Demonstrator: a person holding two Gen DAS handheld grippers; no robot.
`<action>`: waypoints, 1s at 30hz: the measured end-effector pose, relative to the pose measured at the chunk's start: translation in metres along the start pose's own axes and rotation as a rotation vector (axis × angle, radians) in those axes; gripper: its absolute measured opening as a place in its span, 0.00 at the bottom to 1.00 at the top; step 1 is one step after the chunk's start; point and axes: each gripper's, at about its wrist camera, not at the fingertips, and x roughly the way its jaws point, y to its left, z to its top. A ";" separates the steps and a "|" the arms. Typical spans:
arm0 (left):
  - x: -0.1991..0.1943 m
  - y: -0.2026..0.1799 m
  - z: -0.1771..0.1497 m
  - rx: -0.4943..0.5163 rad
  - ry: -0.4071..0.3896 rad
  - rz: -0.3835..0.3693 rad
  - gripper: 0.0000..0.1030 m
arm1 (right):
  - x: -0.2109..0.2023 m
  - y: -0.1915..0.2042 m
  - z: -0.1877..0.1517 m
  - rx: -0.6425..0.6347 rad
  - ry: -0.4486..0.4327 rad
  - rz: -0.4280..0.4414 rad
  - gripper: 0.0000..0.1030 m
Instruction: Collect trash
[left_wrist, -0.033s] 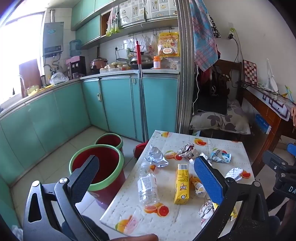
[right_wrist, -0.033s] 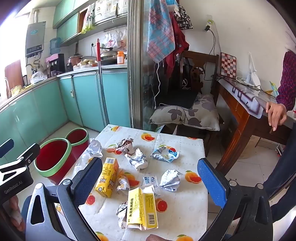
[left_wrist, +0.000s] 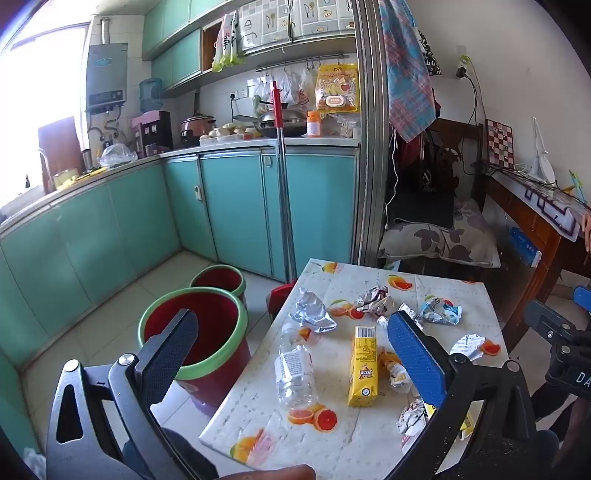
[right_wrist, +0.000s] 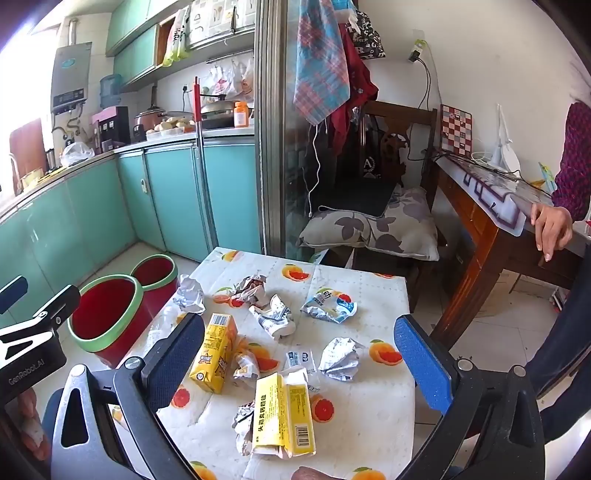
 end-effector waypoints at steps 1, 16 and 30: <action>0.001 0.000 0.000 -0.001 -0.002 -0.001 1.00 | 0.000 0.000 0.000 0.000 -0.001 0.000 1.00; 0.001 0.013 -0.008 -0.018 -0.013 0.001 1.00 | 0.000 0.001 0.001 0.000 0.012 0.000 1.00; 0.015 0.000 -0.012 -0.006 0.035 -0.009 1.00 | 0.019 -0.004 -0.011 0.003 0.057 -0.012 1.00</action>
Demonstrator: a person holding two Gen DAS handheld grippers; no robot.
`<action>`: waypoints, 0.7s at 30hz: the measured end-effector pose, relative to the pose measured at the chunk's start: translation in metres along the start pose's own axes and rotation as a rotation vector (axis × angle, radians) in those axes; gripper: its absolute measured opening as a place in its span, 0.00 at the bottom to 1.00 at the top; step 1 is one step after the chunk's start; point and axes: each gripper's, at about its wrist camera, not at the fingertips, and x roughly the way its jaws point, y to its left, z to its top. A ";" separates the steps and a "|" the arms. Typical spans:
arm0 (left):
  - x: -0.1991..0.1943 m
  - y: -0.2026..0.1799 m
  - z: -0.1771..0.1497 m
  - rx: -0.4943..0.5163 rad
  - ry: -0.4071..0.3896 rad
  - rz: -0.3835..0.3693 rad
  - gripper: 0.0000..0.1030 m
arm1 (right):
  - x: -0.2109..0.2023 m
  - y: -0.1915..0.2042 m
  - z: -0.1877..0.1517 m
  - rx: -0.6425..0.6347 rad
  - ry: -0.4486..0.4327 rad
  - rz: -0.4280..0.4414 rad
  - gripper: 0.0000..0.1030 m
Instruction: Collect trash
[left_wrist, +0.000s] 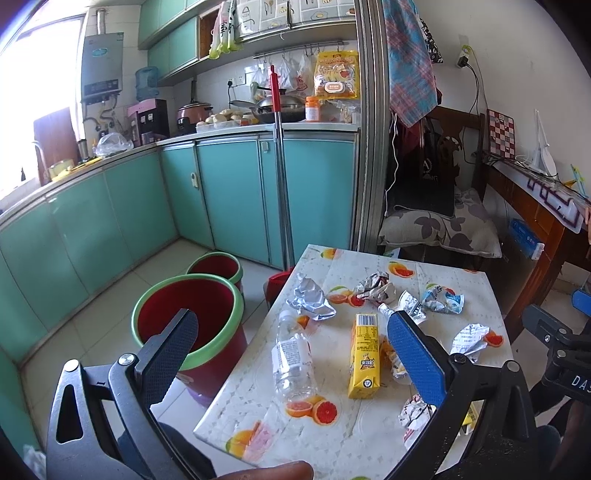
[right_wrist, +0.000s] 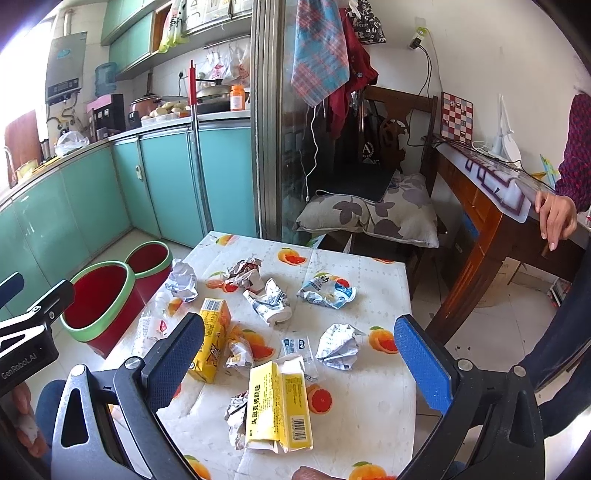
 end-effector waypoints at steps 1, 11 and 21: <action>0.000 0.000 0.000 0.001 0.001 -0.001 1.00 | 0.001 0.000 0.000 0.000 0.002 -0.001 1.00; -0.002 0.000 0.001 -0.001 -0.003 0.006 1.00 | 0.002 0.001 0.002 -0.001 0.002 0.001 1.00; -0.003 0.002 0.004 -0.002 -0.015 0.004 1.00 | -0.004 0.004 0.003 -0.005 -0.019 0.003 1.00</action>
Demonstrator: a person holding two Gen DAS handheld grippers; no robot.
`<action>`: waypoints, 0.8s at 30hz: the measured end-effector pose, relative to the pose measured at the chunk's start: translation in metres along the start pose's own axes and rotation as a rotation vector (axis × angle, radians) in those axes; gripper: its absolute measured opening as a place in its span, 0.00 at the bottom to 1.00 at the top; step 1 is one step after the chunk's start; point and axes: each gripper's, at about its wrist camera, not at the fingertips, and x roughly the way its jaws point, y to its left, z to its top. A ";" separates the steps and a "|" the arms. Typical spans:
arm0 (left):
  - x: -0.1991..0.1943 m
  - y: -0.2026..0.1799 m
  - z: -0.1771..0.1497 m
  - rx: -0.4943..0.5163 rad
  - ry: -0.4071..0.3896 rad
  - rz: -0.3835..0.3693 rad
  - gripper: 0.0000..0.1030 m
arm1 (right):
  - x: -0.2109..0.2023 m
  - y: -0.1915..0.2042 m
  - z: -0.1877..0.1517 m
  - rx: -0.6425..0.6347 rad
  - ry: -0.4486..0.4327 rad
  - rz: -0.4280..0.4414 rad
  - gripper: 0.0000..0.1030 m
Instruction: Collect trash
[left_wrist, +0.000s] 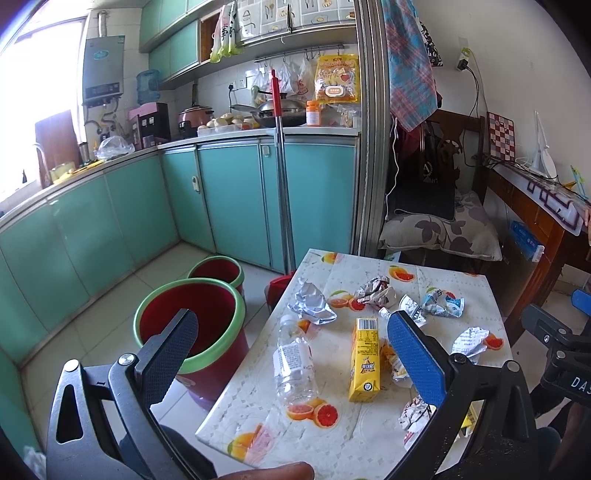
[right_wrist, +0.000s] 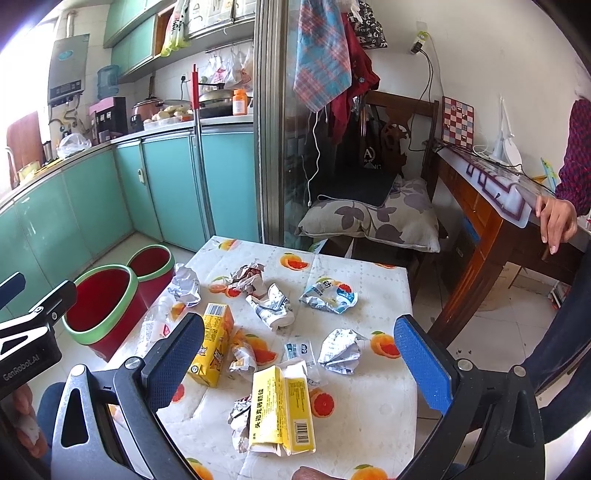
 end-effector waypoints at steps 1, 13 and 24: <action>0.000 0.000 0.000 0.000 0.000 0.000 1.00 | -0.001 0.000 0.000 -0.001 -0.001 0.001 1.00; -0.002 0.000 0.002 -0.001 -0.010 0.001 1.00 | -0.006 0.003 0.004 -0.004 -0.011 0.003 1.00; -0.004 0.000 0.002 -0.004 -0.012 0.003 1.00 | -0.008 0.005 0.005 -0.004 -0.013 0.007 1.00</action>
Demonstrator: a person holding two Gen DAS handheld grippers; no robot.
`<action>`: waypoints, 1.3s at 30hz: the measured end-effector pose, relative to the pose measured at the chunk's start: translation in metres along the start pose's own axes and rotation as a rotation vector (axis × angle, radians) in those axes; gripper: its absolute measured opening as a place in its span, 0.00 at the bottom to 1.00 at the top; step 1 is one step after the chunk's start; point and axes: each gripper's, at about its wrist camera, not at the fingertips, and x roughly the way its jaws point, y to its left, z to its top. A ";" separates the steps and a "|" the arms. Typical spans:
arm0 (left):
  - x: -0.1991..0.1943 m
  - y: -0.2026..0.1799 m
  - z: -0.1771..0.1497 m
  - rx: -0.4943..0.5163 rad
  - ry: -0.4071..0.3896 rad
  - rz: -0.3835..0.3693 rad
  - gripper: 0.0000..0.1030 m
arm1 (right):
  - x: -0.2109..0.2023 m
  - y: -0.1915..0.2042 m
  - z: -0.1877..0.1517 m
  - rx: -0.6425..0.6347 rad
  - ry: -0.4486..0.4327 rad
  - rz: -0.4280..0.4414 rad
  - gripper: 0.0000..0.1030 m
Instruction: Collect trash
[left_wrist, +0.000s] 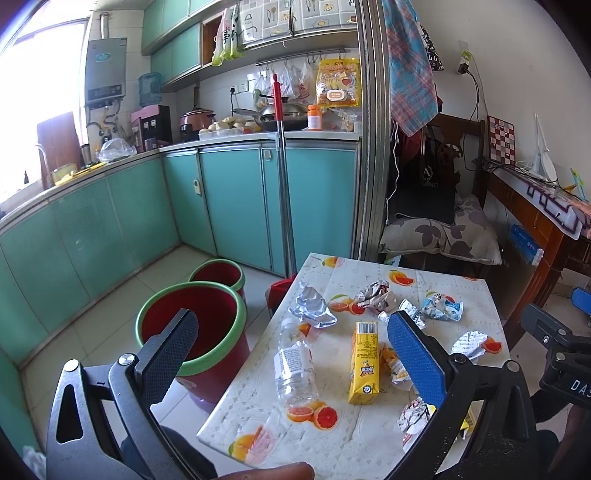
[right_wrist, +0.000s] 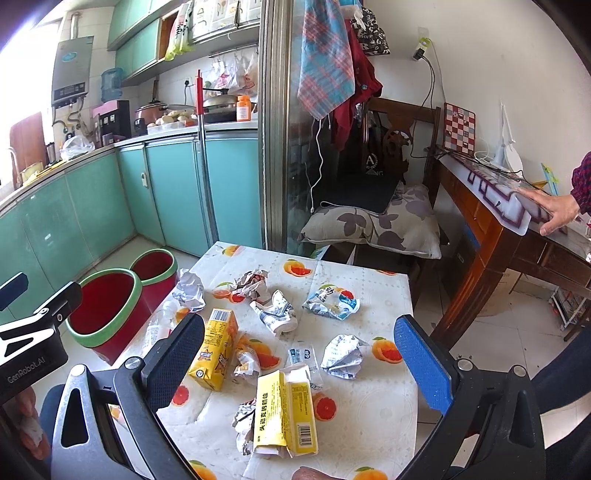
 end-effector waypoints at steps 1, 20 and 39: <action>0.000 0.000 0.000 0.000 0.000 0.001 1.00 | -0.001 0.001 0.001 0.000 -0.001 0.000 1.00; -0.002 0.001 0.002 0.001 0.002 0.001 1.00 | -0.003 0.002 0.004 -0.002 0.001 0.005 1.00; 0.049 0.012 -0.015 -0.021 0.126 -0.015 1.00 | 0.020 -0.012 -0.009 0.009 0.060 -0.023 1.00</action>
